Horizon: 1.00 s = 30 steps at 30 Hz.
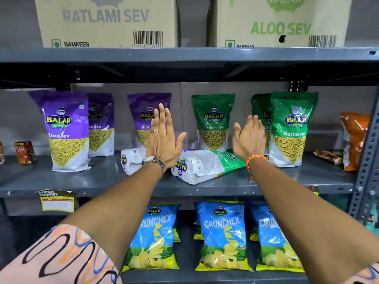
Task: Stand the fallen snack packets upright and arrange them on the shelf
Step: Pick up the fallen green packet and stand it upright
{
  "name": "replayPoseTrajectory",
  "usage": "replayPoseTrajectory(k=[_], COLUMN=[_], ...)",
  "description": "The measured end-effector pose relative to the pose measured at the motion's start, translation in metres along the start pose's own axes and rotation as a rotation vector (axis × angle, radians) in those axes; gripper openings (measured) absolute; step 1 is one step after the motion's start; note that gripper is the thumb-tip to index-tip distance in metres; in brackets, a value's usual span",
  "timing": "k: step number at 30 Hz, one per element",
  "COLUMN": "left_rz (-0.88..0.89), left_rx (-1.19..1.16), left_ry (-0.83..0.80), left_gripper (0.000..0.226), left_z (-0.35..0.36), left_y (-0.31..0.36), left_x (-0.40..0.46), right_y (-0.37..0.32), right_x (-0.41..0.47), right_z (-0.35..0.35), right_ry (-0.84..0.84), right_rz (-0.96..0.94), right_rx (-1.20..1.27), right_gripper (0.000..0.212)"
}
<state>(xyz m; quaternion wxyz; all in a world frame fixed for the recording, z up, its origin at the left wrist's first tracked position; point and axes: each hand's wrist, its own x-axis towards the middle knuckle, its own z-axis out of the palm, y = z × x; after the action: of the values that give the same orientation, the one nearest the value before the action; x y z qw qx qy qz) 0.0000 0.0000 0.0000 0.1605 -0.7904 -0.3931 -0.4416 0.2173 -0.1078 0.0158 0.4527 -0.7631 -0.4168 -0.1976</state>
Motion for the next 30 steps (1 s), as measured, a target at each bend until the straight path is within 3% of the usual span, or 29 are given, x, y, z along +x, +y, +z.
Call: replayPoseTrajectory(k=[6, 8, 10, 13, 15, 19, 23, 26, 30], left_rz=[-0.176, -0.211, -0.255, -0.332, -0.366, -0.462, -0.647, -0.766, -0.752], left_rx=[-0.088, -0.135, -0.208, -0.281, -0.304, -0.424, -0.654, -0.855, -0.939], left_ry=[-0.366, -0.443, -0.489, -0.497, -0.47, -0.397, -0.315, -0.256, -0.147], left_gripper=[0.077, 0.059, 0.053, 0.042, 0.031, 0.018, 0.019, 0.024, 0.03], left_z=[0.012, 0.01, 0.009, 0.011, 0.013, 0.02, 0.025, 0.026, 0.038], left_y=[0.009, 0.013, 0.018, 0.022, 0.023, 0.023, 0.019, 0.018, 0.03], left_x=[-0.006, -0.005, -0.007, -0.009, -0.009, -0.006, -0.008, -0.011, -0.012], right_y=[0.01, 0.014, 0.026, 0.063, 0.061, 0.032, 0.017, 0.011, 0.004], right_x=[-0.008, -0.01, -0.006, 0.022, 0.022, 0.004, 0.007, 0.028, 0.065], right_z=[0.018, 0.026, 0.043, 0.103, 0.099, 0.064, 0.055, 0.05, 0.038], right_ry=[-0.205, -0.353, -0.456, -0.418, -0.353, -0.237, -0.009, 0.017, 0.002], right_rz=[0.615, 0.72, 0.739, 0.75, 0.782, 0.796, 0.76, 0.674, 0.545], right_rx=[0.17, 0.433, 0.69, 0.718, 0.675, 0.852, 0.952, 1.051, 1.067], right_gripper=[0.063, 0.065, 0.078, 0.093, 0.068, 0.028, 0.031, 0.036, 0.041])
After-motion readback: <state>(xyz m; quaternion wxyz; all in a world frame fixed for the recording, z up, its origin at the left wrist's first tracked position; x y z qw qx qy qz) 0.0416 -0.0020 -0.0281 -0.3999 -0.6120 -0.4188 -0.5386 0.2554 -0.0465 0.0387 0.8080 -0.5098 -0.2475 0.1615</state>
